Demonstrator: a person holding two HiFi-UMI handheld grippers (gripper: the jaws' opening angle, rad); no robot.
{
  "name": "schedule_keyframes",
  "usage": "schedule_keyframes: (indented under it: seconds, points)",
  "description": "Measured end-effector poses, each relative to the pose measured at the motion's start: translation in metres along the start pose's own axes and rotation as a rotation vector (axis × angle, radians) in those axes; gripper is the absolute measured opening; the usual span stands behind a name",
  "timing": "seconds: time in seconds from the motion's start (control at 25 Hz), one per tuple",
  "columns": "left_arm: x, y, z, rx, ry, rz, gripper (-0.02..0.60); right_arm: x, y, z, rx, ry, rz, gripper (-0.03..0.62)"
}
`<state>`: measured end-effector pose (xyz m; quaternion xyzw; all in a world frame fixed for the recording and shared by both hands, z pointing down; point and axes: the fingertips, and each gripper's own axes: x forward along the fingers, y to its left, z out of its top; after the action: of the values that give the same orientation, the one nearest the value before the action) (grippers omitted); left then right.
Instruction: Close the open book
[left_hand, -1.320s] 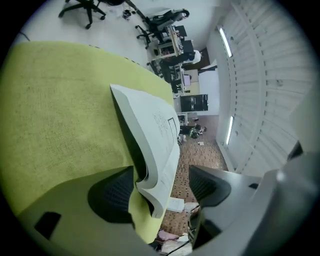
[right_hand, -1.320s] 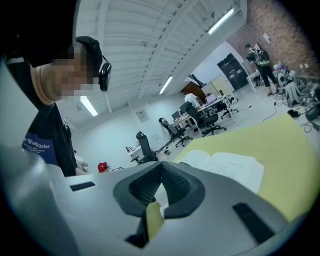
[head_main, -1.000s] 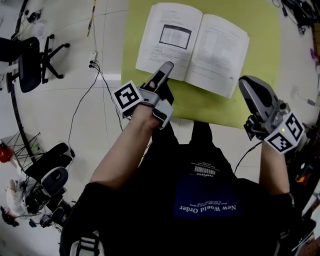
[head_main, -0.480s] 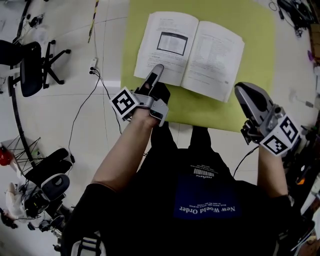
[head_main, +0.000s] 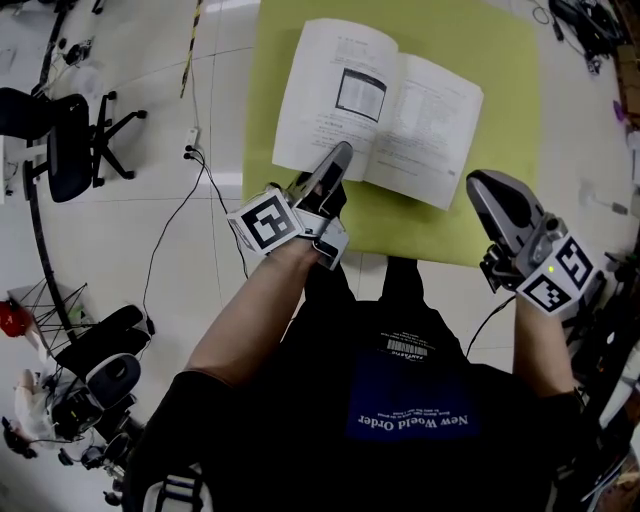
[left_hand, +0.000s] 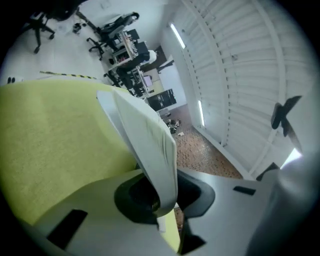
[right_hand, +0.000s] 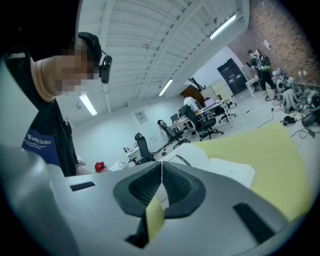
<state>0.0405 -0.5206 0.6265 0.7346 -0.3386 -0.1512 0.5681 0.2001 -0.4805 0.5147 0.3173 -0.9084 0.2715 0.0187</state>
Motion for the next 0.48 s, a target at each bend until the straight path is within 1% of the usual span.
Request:
schedule_keyframes:
  seconds: [0.04,0.08,0.2,0.36,0.48]
  points:
    - [0.001,-0.004,-0.002,0.063,0.02,0.006,0.071,-0.003,0.002,0.002,-0.004,-0.003,-0.002,-0.014]
    - [0.004,-0.011,-0.004,0.107,0.036,0.008,0.071,-0.006,0.003,0.004,-0.008,-0.005,-0.004,-0.014]
    - [0.013,-0.027,-0.018,0.215,0.098,0.024,0.071,-0.016,0.001,0.005,-0.009,-0.013,-0.011,-0.014]
    - [0.028,-0.037,-0.047,0.375,0.215,0.061,0.071,-0.028,-0.002,0.005,-0.005,-0.034,-0.025,-0.014]
    - [0.038,-0.039,-0.066,0.49,0.308,0.103,0.071,-0.038,-0.005,0.004,-0.007,-0.044,-0.037,-0.014]
